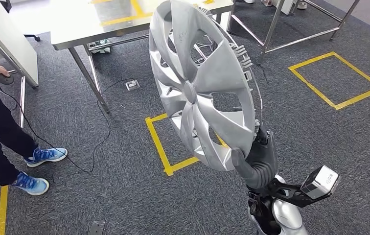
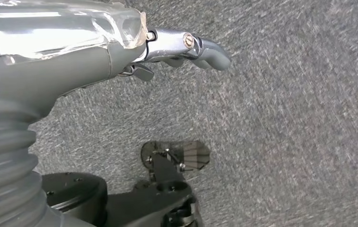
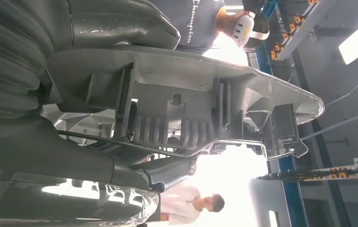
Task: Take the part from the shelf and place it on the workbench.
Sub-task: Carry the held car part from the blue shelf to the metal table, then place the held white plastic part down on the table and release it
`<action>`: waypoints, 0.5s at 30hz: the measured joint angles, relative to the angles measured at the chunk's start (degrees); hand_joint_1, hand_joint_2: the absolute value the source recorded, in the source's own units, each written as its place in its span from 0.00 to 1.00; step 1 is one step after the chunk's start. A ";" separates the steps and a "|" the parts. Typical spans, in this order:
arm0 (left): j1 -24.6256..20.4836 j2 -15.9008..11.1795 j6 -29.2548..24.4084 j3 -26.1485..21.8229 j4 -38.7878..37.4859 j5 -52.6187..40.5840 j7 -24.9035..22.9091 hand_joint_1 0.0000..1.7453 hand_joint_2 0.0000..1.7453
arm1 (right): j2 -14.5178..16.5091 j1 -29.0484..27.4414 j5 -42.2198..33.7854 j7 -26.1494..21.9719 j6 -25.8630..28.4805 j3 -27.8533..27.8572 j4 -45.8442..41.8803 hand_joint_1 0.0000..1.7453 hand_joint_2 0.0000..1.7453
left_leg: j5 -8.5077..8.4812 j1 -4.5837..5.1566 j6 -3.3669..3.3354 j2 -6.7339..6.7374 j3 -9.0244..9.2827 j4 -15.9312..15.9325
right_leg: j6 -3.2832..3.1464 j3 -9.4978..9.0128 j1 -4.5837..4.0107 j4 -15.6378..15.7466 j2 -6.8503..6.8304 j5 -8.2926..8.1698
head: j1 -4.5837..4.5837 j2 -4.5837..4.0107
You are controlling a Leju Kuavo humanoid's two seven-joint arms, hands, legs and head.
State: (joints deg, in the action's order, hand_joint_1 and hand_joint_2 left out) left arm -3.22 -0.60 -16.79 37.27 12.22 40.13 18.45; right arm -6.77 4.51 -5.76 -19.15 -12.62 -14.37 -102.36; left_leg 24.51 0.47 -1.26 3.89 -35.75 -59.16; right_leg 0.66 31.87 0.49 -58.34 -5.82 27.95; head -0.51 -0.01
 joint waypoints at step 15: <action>-0.04 -0.03 0.02 0.06 -0.01 0.09 0.33 0.00 1.00 | -0.15 -0.42 -0.51 0.89 -0.14 0.48 0.32 1.00 1.00 | 0.03 -0.45 -0.54 -6.00 1.28 1.05 | 2.20 2.11 1.14 0.31 5.67 -2.29 | 0.38 0.01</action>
State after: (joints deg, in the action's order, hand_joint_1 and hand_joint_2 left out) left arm -3.26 -0.63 -16.76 37.33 12.22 40.22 18.78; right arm -6.92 4.09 -6.27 -18.26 -12.75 -13.89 -102.03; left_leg 24.54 0.02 -1.80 -2.11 -34.46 -58.11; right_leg 2.87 33.98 1.62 -58.03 -0.15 25.66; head -0.13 0.00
